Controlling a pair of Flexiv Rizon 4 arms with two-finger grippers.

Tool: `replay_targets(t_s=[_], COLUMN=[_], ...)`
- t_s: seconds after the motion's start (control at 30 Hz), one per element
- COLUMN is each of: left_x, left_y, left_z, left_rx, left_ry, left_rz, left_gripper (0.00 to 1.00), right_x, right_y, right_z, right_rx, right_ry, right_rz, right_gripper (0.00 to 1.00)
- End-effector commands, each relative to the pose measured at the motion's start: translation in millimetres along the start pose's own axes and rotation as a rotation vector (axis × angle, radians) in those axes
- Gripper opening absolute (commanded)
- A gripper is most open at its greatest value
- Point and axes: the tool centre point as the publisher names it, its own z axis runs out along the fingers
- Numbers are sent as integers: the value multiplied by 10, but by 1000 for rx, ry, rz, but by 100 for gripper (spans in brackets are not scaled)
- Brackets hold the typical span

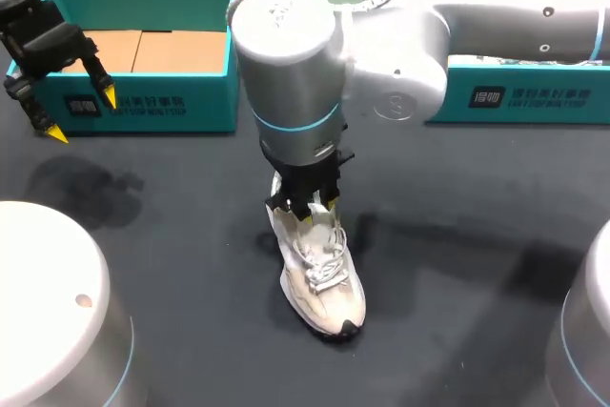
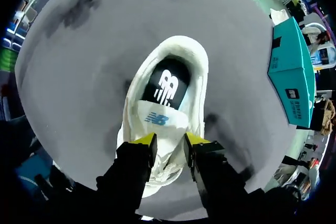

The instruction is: Take the shoe out of the shoebox, open the shoe tongue, remove and reinsert the insole, then place the shoe into the shoebox

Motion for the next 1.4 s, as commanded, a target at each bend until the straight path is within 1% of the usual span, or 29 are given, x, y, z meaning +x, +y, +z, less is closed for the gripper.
replay_targets(t_s=[0.03,0.07,0.1,0.13,0.17,0.27,0.33,0.37,0.77,0.83,0.87,0.9,0.93,0.97,1.03,1.1,1.17,1.2,1.23,1.27,1.33,1.4], left_x=[5,5,5,5,5,5,5,5,5,5,5,5,5,5,5,5,5,5,5,5,5,5], left_y=[-1,-1,-1,-1,-1,-1,-1,-1,-1,-1,-1,-1,-1,-1,-1,-1,-1,-1,-1,-1,-1,-1], left_z=[-2,-2,-2,-2,-2,-2,-2,-2,-2,-2,-2,-2,-2,-2,-2,-2,-2,-2,-2,-2,-2,-2], left_rx=[-3,-3,-3,-3,-3,-3,-3,-3,-3,-3,-3,-3,-3,-3,-3,-3,-3,-3,-3,-3,-3,-3], left_ry=[0,0,0,0,0,0,0,0,0,0,0,0,0,0,0,0,0,0,0,0,0,0], left_rz=[0,0,0,0,0,0,0,0,0,0,0,0,0,0,0,0,0,0,0,0,0,0], left_gripper=[100,100,100,100,100,100,100,100,100,100,100,100,100,100,100,100,100,100,100,100,100,100], right_x=[20,22,28,44,61,107,123,120,120,82,61,53,37,31,36,42,38,36,34,37,30,21], right_y=[75,114,153,193,234,329,365,372,372,434,473,520,563,609,703,780,834,857,881,904,953,996], right_z=[-465,-500,-531,-563,-591,-671,-692,-698,-698,-753,-777,-800,-824,-830,-816,-753,-676,-634,-596,-562,-485,-401], right_rx=[-26,-17,-29,-33,-47,-124,-178,-162,-162,-228,-200,-204,-225,-208,-210,-166,-153,-126,-117,-129,-114,-132], right_ry=[-67,-84,-85,-85,-82,-38,16,4,4,-23,-49,-64,-82,-93,-121,-132,-119,-118,-114,-103,-93,-79], right_rz=[-145,-186,-239,-300,-364,-564,-677,-687,-687,-750,-773,-809,-826,-856,-921,-966,-1008,-1010,-1022,-1042,-1045,-1054], right_gripper=[58,75,90,100,100,100,100,100,100,100,100,100,100,100,100,100,100,100,100,100,100,100])
